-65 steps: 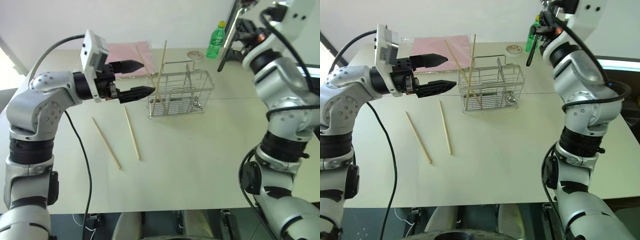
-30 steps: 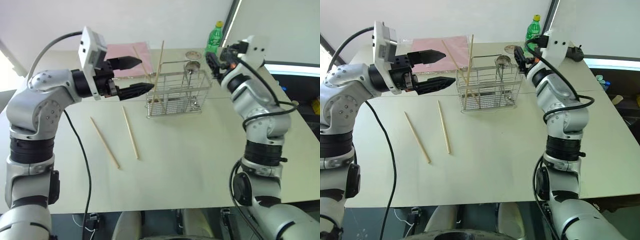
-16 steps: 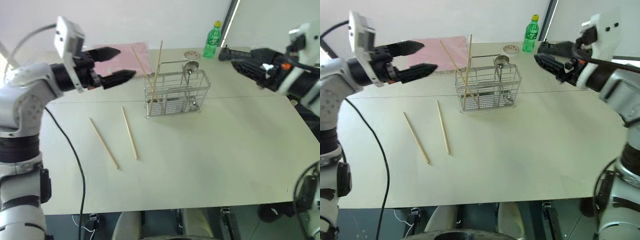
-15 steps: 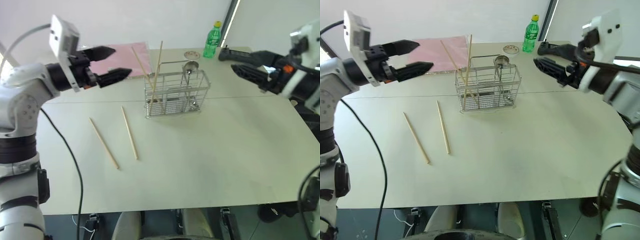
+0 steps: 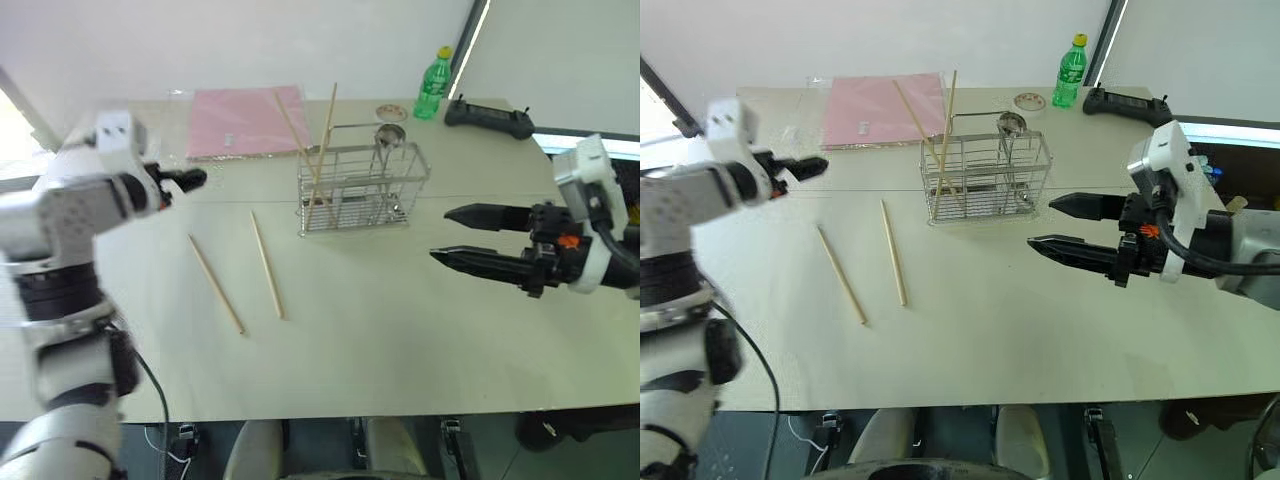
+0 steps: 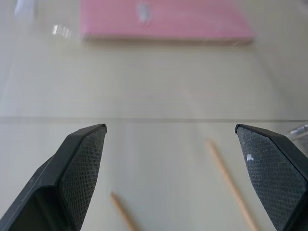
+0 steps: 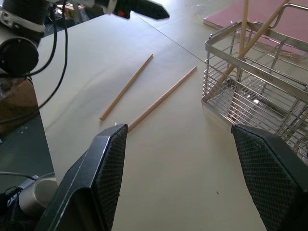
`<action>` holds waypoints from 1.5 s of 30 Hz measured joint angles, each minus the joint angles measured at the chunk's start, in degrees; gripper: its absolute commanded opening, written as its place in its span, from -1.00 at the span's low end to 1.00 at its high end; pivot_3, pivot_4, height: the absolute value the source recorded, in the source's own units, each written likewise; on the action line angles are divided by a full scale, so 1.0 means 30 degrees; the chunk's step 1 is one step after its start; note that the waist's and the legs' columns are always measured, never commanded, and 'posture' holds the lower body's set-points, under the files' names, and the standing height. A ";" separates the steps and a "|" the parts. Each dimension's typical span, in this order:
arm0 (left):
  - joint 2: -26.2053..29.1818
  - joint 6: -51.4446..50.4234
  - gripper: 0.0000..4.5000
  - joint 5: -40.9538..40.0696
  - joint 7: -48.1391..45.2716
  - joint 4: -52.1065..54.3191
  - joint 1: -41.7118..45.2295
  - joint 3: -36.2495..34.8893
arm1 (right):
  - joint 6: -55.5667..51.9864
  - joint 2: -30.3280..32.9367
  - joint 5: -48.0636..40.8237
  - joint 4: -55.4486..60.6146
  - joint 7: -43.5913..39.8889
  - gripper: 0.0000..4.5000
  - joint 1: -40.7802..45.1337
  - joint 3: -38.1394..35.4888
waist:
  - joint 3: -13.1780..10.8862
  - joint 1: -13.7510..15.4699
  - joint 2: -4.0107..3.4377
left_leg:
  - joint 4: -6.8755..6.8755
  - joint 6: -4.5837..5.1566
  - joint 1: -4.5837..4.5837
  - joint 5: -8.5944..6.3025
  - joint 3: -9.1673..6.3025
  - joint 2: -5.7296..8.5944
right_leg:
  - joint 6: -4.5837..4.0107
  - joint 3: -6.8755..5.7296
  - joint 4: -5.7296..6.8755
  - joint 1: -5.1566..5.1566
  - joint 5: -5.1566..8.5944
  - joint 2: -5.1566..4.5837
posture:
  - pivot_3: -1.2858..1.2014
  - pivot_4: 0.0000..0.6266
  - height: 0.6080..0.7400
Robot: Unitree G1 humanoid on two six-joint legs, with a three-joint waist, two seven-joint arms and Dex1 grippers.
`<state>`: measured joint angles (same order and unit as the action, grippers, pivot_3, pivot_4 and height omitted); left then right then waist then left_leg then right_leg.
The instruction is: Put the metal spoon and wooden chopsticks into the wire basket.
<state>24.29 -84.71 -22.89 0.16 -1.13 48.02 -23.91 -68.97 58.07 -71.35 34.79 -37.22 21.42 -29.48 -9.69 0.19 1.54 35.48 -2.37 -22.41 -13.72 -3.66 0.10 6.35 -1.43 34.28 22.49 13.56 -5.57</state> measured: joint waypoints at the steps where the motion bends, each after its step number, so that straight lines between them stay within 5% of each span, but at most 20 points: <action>1: -0.1093 -0.0963 1.00 0.0629 0.0928 0.0362 0.0108 -0.0557 | 0.0173 -0.0111 -0.0187 0.0008 0.0288 0.56 -0.0157 0.0016 | -0.0018 0.0043 0.0031 | -0.0001 -0.0002 -0.0009 -0.0001 0.0001 0.0002 | 0.0000 0.0000 -0.0004 0.0010 -0.0002 0.0000 | 0.03 -0.52 0.71; 6: -0.4144 -0.2428 1.00 0.2762 0.3744 0.0805 0.1247 -0.2290 | 0.0650 -0.0201 -0.1244 0.0454 0.1373 0.56 -0.0657 0.0160 | -0.0028 0.0176 0.0048 | -0.0015 -0.0010 -0.0007 -0.0002 0.0001 0.0005 | -0.0004 -0.0003 -0.0001 0.0022 -0.0002 0.0001 | 0.03 -0.52 0.71; 20: -0.5473 -0.1462 1.00 0.5915 0.5347 -0.3886 0.3214 -0.4249 | 0.1989 0.0214 -0.3745 0.1499 0.4322 0.56 -0.2805 -0.0060 | -0.0036 0.0312 0.0066 | 0.0065 -0.0027 -0.0026 0.0004 0.0000 0.0022 | -0.0022 -0.0006 -0.0027 -0.0017 -0.0009 -0.0015 | 0.03 -0.52 0.71; 28: -0.5321 0.0921 1.00 0.6163 0.5811 -0.7738 0.4701 -0.4191 | 0.2726 0.0934 -0.4982 0.1899 0.5370 0.56 -0.4211 -0.0138 | -0.0031 0.0173 0.0062 | 0.0042 -0.0022 -0.0014 0.0001 0.0004 0.0017 | -0.0011 -0.0006 -0.0015 -0.0008 -0.0015 -0.0018 | 0.03 -0.52 0.71; 45: -0.4390 0.3615 1.00 0.5227 0.5983 -0.9419 0.6047 -0.4594 | 0.4619 0.1473 -0.6671 0.2413 0.6964 0.56 -0.5307 -0.0145 | -0.0042 0.0231 0.0080 | 0.0061 -0.0027 -0.0032 0.0000 0.0007 0.0019 | 0.0005 -0.0006 -0.0038 -0.0016 -0.0031 -0.0025 | 0.03 -0.52 0.71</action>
<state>11.12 -73.87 -7.21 18.11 -29.38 66.16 -37.69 -55.11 62.49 -91.36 42.03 -16.33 5.50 -29.91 -9.82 0.88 1.78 35.66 -2.45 -22.51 -13.72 -3.64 0.16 6.36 -1.44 34.17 22.44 13.46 -5.65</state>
